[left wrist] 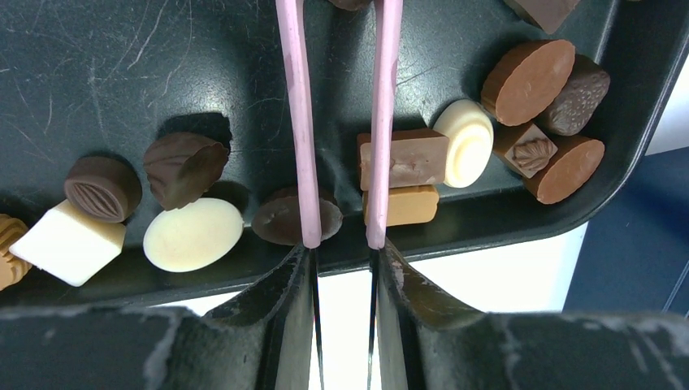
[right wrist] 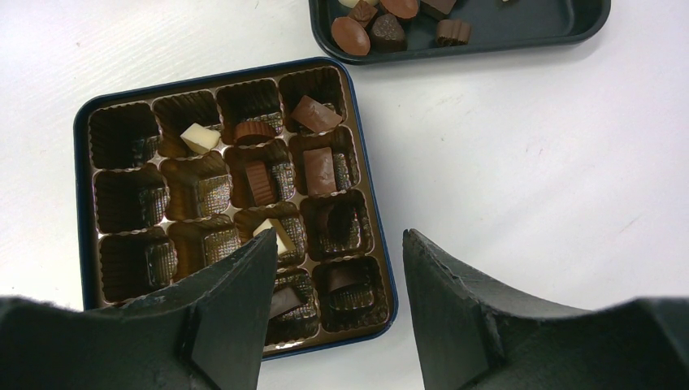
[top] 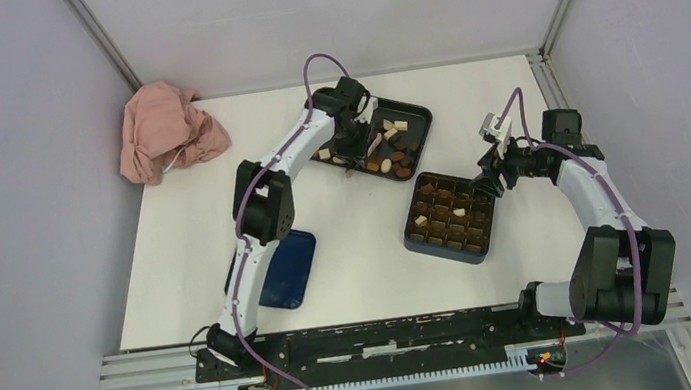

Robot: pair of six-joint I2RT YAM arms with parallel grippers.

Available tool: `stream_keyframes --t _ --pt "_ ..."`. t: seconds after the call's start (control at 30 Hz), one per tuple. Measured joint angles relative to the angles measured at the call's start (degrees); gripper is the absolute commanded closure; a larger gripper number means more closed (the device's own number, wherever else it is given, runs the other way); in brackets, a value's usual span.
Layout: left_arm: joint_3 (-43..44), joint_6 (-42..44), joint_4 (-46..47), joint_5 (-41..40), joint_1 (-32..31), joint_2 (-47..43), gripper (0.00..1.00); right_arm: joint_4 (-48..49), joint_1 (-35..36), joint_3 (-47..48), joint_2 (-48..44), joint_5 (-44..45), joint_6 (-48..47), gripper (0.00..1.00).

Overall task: Pack the chocolate
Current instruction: Pick up the fake chocolate from the plate.

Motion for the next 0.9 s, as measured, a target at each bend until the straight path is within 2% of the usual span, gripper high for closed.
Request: stream_keyframes --t 0.27,0.43,0.73,0.9 --pt "-10.7 0.0 5.7 0.1 0.0 -6.5 0.98 -0.2 0.0 0.0 0.0 0.0 -0.4 0.36" --pt "-18.2 0.0 7.1 0.2 0.0 -13.2 0.98 -0.4 0.0 0.0 0.0 -0.1 -0.4 0.36" --pt "-23.1 0.0 10.6 1.6 0.0 -18.1 0.98 -1.0 0.0 0.0 0.0 -1.0 -1.4 0.36" --pt "-28.5 0.0 12.4 3.9 0.0 -21.9 0.98 -1.5 0.0 -0.1 -0.4 -1.6 -3.4 0.31"
